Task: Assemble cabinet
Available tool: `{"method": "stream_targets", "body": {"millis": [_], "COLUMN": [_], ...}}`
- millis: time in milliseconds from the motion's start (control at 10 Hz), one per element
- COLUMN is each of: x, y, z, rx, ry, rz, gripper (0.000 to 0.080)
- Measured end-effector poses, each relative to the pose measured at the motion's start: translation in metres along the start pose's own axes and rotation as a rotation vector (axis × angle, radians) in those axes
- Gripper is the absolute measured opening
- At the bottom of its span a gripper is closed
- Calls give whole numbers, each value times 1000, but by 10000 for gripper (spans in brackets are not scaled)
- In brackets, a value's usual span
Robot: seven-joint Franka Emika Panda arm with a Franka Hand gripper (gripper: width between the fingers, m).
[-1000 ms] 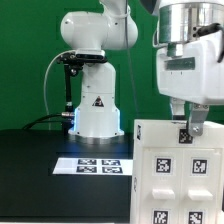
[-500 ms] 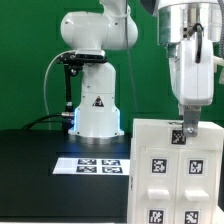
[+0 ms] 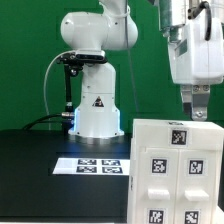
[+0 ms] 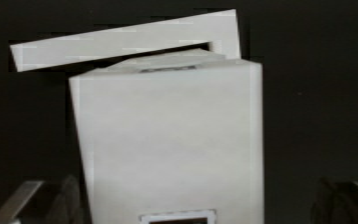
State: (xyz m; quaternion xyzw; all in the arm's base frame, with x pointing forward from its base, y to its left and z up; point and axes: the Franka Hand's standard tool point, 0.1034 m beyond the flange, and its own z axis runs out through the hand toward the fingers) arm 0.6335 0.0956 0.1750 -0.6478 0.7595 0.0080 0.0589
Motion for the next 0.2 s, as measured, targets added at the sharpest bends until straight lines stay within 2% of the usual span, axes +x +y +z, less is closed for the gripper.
{"method": "stream_targets", "body": {"millis": [200], "x": [0], "y": [0], "z": [0], "rx": [-1], "ry": [0], "rz": [-9], "gripper": [648]}}
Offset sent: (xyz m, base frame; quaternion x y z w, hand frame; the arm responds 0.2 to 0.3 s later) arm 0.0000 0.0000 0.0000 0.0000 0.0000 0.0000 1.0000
